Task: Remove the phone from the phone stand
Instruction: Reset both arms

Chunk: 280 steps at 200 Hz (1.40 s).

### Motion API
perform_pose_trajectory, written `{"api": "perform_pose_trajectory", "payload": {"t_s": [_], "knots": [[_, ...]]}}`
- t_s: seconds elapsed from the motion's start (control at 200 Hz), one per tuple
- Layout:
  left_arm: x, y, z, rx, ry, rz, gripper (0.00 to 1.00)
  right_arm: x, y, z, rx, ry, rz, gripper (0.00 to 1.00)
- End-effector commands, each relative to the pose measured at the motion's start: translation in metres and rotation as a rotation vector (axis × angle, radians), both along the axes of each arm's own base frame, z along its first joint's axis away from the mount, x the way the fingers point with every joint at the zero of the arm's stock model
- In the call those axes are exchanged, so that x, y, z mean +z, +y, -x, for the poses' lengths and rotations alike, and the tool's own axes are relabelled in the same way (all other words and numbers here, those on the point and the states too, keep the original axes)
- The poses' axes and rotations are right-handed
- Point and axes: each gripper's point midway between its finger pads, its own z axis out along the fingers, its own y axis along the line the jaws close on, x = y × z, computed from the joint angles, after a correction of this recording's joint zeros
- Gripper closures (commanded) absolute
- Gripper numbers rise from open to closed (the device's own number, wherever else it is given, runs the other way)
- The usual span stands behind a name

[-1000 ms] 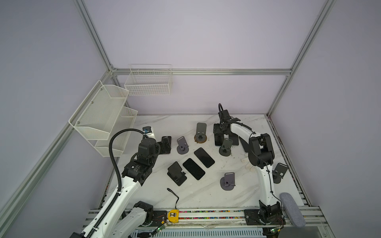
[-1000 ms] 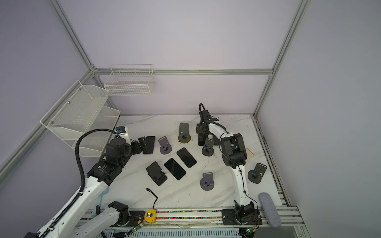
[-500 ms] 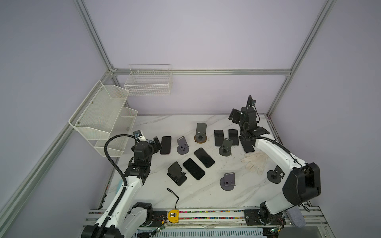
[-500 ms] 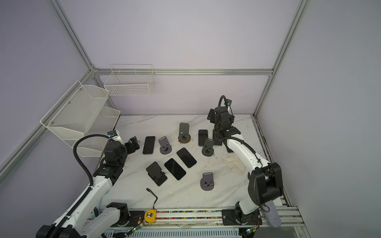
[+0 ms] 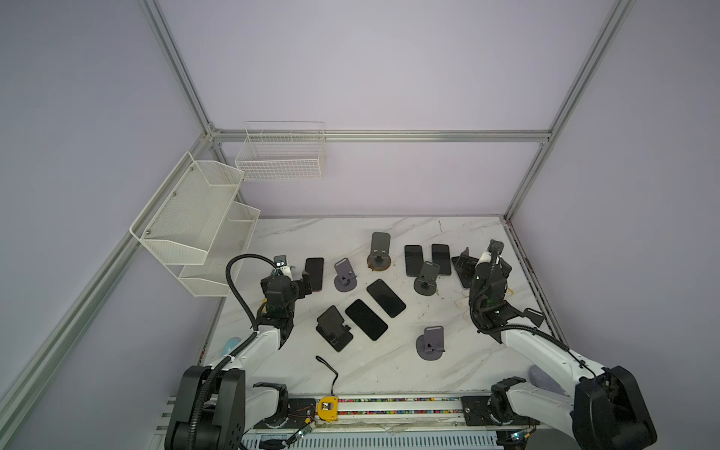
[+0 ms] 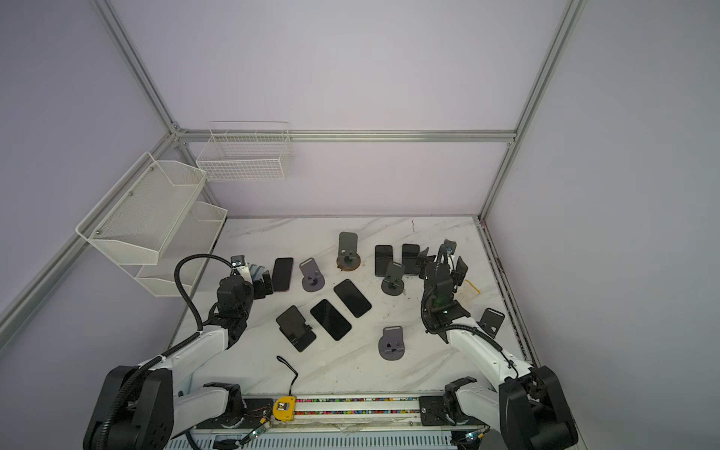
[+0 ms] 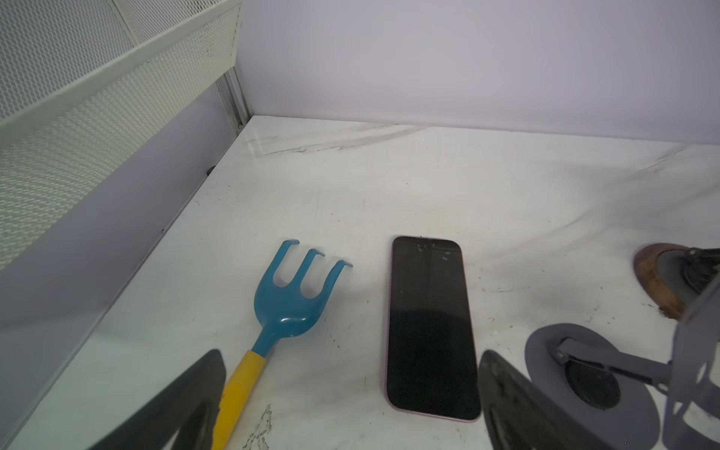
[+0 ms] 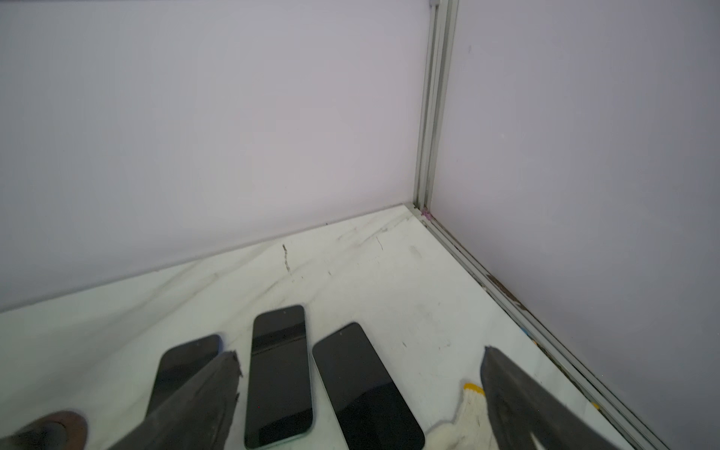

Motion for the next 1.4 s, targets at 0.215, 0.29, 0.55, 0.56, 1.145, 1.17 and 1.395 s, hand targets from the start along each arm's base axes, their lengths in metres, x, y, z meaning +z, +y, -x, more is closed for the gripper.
{"api": "perform_pose_trajectory", "payload": {"t_s": [0.215, 0.29, 0.55, 0.56, 1.145, 1.17, 1.395], "knots": [[0.001, -0.001, -0.016, -0.113, -0.172, -0.057, 0.0, -0.042, -0.007, -0.029, 0.055, -0.069, 0.031, 0.03], [-0.013, 0.003, -0.02, -0.113, -0.158, -0.041, 0.0, -0.048, -0.005, -0.035, 0.103, -0.109, 0.017, 0.03], [-0.029, 0.011, -0.027, -0.072, -0.143, -0.027, 0.0, -0.073, -0.02, -0.057, 0.156, -0.174, 0.016, 0.03], [-0.029, 0.011, -0.027, -0.075, -0.142, -0.027, 0.0, -0.074, -0.02, -0.056, 0.156, -0.163, 0.012, 0.03], [-0.033, 0.01, -0.033, -0.085, -0.102, -0.023, 0.01, -0.08, -0.003, -0.068, 0.287, -0.105, 0.015, 0.03], [-0.033, 0.01, -0.033, -0.085, -0.1, -0.024, 0.0, -0.08, -0.004, -0.068, 0.286, -0.104, 0.016, 0.03], [-0.033, 0.01, -0.033, -0.085, -0.102, -0.026, 0.0, -0.08, -0.004, -0.068, 0.283, -0.102, 0.02, 0.03]]}}
